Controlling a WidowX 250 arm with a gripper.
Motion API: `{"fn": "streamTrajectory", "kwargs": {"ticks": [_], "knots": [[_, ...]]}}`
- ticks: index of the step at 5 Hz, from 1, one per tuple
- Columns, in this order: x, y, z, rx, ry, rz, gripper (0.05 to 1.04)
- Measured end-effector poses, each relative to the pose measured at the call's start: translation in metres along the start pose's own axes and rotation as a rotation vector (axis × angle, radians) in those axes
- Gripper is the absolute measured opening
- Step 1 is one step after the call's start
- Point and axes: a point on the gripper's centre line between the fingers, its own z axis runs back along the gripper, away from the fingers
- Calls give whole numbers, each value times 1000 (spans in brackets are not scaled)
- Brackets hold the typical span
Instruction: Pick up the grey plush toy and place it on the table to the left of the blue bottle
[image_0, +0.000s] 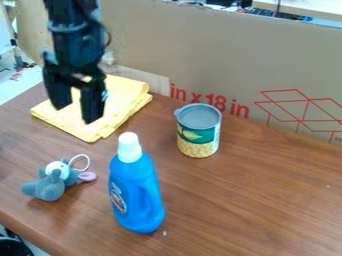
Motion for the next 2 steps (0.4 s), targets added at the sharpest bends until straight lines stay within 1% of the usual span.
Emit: {"fn": "streamTrajectory", "kwargs": {"ticks": [1, 2], "knots": [[16, -27, 30, 50, -69, -95, 1003], [29, -43, 48, 55, -109, -130, 1003]]}}
